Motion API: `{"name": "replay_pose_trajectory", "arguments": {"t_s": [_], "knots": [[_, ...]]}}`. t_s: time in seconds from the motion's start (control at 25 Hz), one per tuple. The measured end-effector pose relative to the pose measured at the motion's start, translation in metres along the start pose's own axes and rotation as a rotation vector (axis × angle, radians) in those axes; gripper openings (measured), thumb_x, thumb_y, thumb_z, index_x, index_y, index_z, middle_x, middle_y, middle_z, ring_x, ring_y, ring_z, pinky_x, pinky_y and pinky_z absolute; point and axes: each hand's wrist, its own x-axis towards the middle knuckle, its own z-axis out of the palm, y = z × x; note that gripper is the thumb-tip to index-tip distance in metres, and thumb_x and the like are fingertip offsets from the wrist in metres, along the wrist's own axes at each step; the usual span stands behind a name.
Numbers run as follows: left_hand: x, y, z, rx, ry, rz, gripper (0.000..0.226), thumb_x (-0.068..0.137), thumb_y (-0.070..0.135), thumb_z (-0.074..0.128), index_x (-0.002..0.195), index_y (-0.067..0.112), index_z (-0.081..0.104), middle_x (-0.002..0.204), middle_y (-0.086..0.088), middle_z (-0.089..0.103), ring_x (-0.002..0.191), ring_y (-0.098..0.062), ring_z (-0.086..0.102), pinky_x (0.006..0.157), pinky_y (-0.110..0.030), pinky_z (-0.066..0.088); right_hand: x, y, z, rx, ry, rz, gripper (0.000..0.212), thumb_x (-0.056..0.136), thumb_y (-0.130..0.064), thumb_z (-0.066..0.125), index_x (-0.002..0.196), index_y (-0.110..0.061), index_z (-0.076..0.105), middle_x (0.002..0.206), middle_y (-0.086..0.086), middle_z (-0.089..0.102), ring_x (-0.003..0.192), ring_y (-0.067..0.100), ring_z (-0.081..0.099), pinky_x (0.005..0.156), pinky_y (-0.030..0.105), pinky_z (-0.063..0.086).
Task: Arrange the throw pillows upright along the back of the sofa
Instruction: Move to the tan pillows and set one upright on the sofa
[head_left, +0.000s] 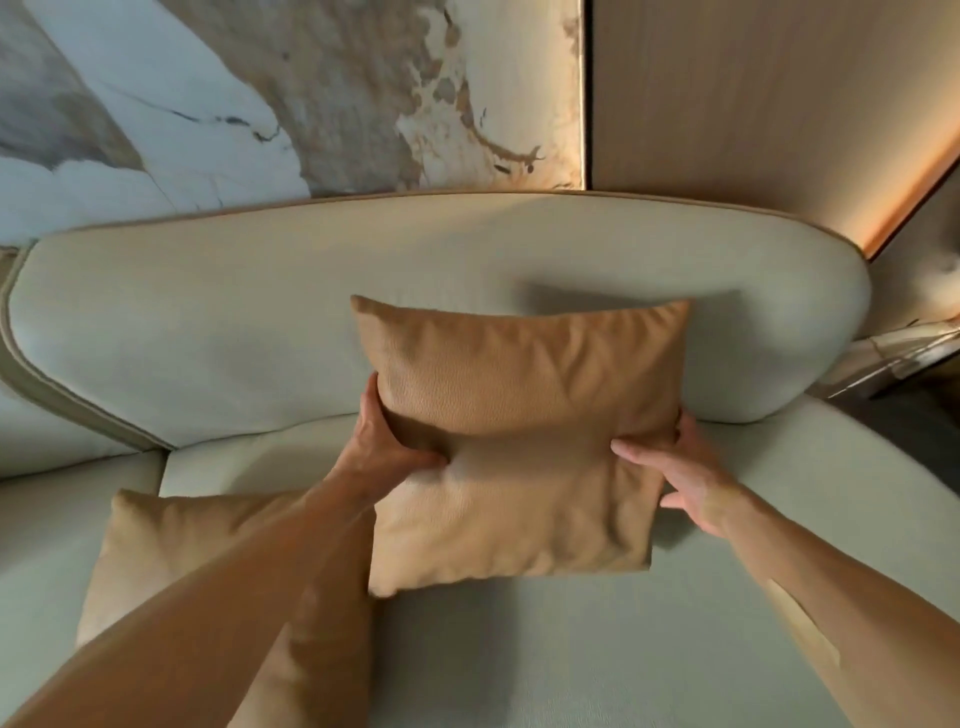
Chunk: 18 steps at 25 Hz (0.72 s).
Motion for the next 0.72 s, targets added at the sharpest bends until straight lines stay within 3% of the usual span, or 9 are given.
{"name": "replay_pose_trajectory", "arguments": {"t_s": [0.16,0.28,0.4,0.56,0.64,0.72], "knots": [[0.031,0.036,0.032,0.014,-0.026,0.061,0.131,0.06,0.015,0.089,0.151,0.032,-0.004,0.148,-0.003,0.032,0.135,-0.029,0.035,0.1,-0.033,0.037,0.015,-0.012,-0.035,0.021,0.12,-0.099,0.098,0.057,-0.021,0.091,0.132,-0.038,0.031,0.132,-0.011,0.054,0.116,0.022,0.055,0.086,0.057,0.042],[0.048,0.055,0.064,0.005,-0.068,0.104,0.131,0.058,0.02,0.09,0.149,0.035,-0.003,0.143,0.0,0.034,0.132,-0.03,0.038,0.107,-0.043,0.04,0.026,-0.01,-0.064,0.032,0.189,-0.124,0.096,0.064,-0.018,0.088,0.135,-0.04,0.027,0.139,-0.012,0.048,0.121,0.022,0.051,0.093,0.063,0.041],[0.06,0.062,0.089,-0.012,-0.075,0.085,0.13,0.056,0.029,0.09,0.146,0.043,-0.002,0.141,0.001,0.036,0.125,-0.034,0.046,0.101,-0.053,0.047,0.039,0.0,-0.084,0.015,0.216,-0.12,0.094,0.066,-0.02,0.087,0.133,-0.043,0.026,0.141,-0.012,0.045,0.124,0.023,0.049,0.094,0.062,0.041],[0.07,0.057,0.103,-0.001,-0.042,0.097,0.129,0.054,0.036,0.089,0.145,0.048,-0.002,0.146,-0.004,0.035,0.125,-0.036,0.049,0.1,-0.054,0.047,0.061,0.012,-0.086,0.021,0.213,-0.187,0.095,0.07,-0.022,0.084,0.14,-0.041,0.022,0.136,-0.012,0.048,0.124,0.021,0.05,0.091,0.049,0.044],[0.071,0.054,0.105,0.017,-0.055,0.095,0.129,0.058,0.032,0.088,0.145,0.05,-0.004,0.15,-0.005,0.031,0.124,-0.04,0.051,0.1,-0.055,0.047,0.069,0.017,-0.081,-0.006,0.24,-0.231,0.1,0.073,-0.023,0.082,0.146,-0.039,0.016,0.134,-0.012,0.046,0.125,0.018,0.049,0.103,0.044,0.041],[0.07,0.051,0.109,0.025,-0.04,0.099,0.129,0.061,0.027,0.088,0.147,0.047,-0.005,0.149,-0.005,0.032,0.121,-0.041,0.053,0.1,-0.055,0.047,0.071,0.02,-0.077,-0.069,0.28,-0.269,0.102,0.078,-0.022,0.078,0.151,-0.034,0.008,0.134,-0.01,0.043,0.123,0.013,0.046,0.108,0.03,0.035]]}}
